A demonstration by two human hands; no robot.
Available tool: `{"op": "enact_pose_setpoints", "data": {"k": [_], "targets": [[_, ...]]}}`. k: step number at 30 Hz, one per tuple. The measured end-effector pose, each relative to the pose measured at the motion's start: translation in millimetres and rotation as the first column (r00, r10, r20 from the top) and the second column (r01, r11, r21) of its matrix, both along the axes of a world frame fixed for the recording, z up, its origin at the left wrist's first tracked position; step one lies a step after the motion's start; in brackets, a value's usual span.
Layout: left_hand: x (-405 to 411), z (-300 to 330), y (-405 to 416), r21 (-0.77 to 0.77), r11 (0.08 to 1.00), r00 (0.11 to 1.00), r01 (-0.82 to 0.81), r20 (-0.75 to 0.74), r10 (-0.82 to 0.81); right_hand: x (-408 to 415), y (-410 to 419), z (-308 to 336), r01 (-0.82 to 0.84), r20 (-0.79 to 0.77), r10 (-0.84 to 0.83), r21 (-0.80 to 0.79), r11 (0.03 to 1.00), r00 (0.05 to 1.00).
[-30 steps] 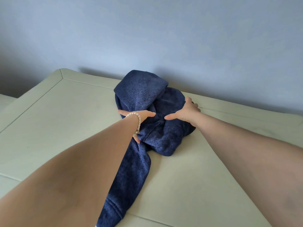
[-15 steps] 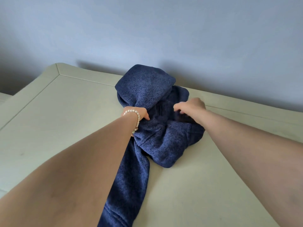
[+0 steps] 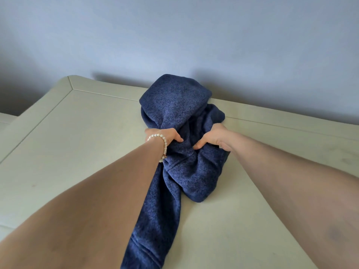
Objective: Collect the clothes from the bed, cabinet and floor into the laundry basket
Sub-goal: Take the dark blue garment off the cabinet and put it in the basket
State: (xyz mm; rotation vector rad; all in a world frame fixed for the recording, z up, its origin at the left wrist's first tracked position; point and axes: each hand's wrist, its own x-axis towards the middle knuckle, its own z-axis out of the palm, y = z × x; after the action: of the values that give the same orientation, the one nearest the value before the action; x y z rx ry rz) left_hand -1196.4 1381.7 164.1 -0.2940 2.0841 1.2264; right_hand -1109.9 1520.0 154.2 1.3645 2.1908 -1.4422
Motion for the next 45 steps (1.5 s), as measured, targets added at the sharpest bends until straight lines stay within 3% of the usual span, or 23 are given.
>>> {"op": "enact_pose_setpoints", "data": {"k": [3,11,18,24,27,30,32,34,37,40,41,43,45], "targets": [[4,1,-4,0.07,0.995,0.989,0.066,-0.135,-0.056,4,-3,9,0.011,-0.092,-0.012,-0.009,1.0,0.996],[8,44,-14,0.2,0.969,0.961,0.145,-0.261,-0.089,15,-20,51,0.092,-0.305,-0.085,0.011,0.996,0.949],[32,100,-51,0.298,0.947,0.96,0.117,-0.279,-0.031,40,-36,111,0.028,-0.398,0.016,0.104,0.994,0.917],[87,96,-91,0.3,0.954,0.961,0.017,-0.27,0.067,83,-59,117,-0.066,-0.42,0.109,0.116,0.991,0.901],[120,80,-111,0.118,0.993,0.971,-0.022,-0.234,0.05,110,-71,96,-0.228,-0.275,0.243,0.085,0.97,0.93],[146,56,-124,-0.077,0.996,0.999,-0.044,-0.004,0.044,121,-71,75,-0.368,-0.029,0.368,0.014,0.93,0.929],[130,3,-133,-0.091,0.991,0.985,-0.1,0.134,0.112,117,-71,71,-0.204,-0.017,0.206,0.072,0.976,0.978],[115,-35,-140,-0.129,0.974,0.961,-0.185,0.183,0.207,106,-65,68,0.019,-0.094,-0.007,0.126,0.992,0.996],[144,5,-139,-0.165,0.97,0.941,-0.178,0.259,0.216,94,-62,64,0.102,-0.15,-0.082,0.132,0.986,0.985],[152,16,-132,-0.113,0.978,0.922,-0.173,0.332,0.201,81,-51,57,-0.088,-0.198,0.097,0.055,0.995,0.975],[148,11,-131,-0.095,0.979,0.921,-0.18,0.334,0.202,75,-48,53,-0.193,-0.17,0.207,0.096,0.976,0.963],[147,10,-130,-0.068,0.987,0.948,-0.144,0.276,0.157,64,-46,48,-0.427,0.079,0.425,0.315,0.847,0.902],[145,6,-129,-0.09,0.975,0.96,-0.205,0.176,0.218,49,-43,41,-0.631,0.361,0.518,0.454,0.628,0.775]]}}
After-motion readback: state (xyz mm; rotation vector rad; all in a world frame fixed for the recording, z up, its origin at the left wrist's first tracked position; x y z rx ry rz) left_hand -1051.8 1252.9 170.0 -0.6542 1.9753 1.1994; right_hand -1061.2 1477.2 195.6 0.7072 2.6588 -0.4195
